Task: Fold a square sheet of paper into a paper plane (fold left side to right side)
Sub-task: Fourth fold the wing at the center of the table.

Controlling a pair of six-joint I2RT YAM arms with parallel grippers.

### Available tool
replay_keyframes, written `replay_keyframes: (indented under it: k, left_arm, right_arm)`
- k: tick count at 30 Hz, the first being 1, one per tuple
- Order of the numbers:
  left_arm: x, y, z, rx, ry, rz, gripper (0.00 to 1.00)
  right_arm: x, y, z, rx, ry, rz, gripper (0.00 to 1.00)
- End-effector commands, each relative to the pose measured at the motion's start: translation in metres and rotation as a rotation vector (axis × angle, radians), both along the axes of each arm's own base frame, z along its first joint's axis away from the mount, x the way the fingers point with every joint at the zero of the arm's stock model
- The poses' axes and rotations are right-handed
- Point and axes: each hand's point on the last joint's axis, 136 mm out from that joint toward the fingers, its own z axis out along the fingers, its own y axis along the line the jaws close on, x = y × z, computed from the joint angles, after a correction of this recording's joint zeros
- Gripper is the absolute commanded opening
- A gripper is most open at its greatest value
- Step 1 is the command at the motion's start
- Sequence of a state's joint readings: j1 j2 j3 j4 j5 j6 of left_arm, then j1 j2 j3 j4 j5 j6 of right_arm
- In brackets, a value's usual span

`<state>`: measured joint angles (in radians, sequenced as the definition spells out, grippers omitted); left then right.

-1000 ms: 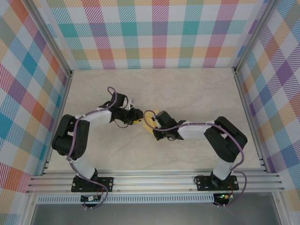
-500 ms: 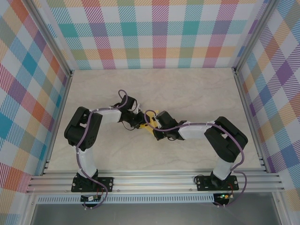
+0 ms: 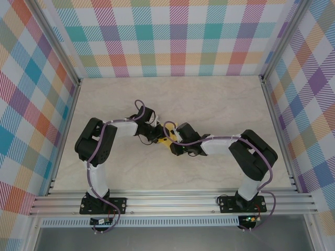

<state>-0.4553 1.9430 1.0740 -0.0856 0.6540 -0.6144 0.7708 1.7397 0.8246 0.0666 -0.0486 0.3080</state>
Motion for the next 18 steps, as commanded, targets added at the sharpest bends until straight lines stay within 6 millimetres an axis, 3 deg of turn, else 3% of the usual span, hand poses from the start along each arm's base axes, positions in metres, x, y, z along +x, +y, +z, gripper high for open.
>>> replay_keyframes:
  k: [1, 10, 18]
  left_arm:
    - [0.0, -0.007, -0.006, -0.001, 0.01, -0.011, 0.33]
    - [-0.001, -0.005, -0.01, 0.012, 0.016, -0.008, 0.33]
    - [-0.002, -0.003, -0.012, 0.023, 0.019, -0.006, 0.33]
  right_arm:
    - [-0.009, -0.005, -0.002, 0.025, 0.057, 0.007, 0.22]
    - [-0.007, -0.005, 0.005, 0.067, 0.075, -0.001, 0.25]
    - [0.002, -0.008, 0.033, 0.209, 0.09, -0.022, 0.34]
